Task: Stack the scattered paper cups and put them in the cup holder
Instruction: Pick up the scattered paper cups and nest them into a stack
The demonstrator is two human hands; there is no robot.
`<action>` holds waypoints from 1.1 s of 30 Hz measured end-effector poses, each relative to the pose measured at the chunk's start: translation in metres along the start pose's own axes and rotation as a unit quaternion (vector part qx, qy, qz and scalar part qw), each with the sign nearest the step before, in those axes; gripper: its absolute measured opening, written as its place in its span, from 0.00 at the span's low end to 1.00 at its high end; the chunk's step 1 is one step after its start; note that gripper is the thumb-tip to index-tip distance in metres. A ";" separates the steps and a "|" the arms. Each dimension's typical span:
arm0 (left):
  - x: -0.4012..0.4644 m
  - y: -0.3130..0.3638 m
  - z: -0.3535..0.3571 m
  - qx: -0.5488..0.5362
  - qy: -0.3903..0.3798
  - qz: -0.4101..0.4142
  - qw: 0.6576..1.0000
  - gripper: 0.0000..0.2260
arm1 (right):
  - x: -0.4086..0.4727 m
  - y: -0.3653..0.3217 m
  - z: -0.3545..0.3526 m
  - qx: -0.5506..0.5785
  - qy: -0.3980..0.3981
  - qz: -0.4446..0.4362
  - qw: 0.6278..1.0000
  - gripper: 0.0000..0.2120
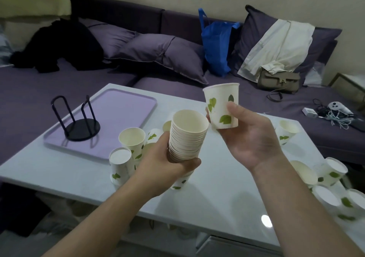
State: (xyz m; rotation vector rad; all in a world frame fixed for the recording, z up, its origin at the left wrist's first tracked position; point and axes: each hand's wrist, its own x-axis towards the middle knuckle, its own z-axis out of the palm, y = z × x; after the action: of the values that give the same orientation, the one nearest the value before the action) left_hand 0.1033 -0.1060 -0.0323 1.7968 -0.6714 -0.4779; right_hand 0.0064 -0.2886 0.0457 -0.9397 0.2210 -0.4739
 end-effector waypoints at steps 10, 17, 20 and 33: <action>0.003 -0.001 0.005 0.022 -0.002 0.025 0.999 0.27 | 0.000 0.012 0.019 -0.144 -0.116 -0.099 0.978 0.24; 0.009 -0.002 0.003 -0.003 -0.003 0.037 0.999 0.28 | -0.006 0.020 0.015 -0.316 -0.080 -0.096 0.940 0.37; 0.012 -0.002 0.003 -0.006 -0.003 0.035 0.999 0.29 | -0.008 0.026 0.021 -0.437 -0.102 -0.119 0.886 0.30; 0.019 0.001 0.006 -0.037 0.005 -0.009 0.999 0.23 | 0.063 0.029 -0.013 -0.475 0.159 -0.084 0.861 0.14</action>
State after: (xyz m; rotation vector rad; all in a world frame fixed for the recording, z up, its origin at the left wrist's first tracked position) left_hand 0.1140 -0.1231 -0.0337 1.7365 -0.6235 -0.4991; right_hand 0.0649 -0.3139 0.0157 -1.8609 0.7212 -0.6988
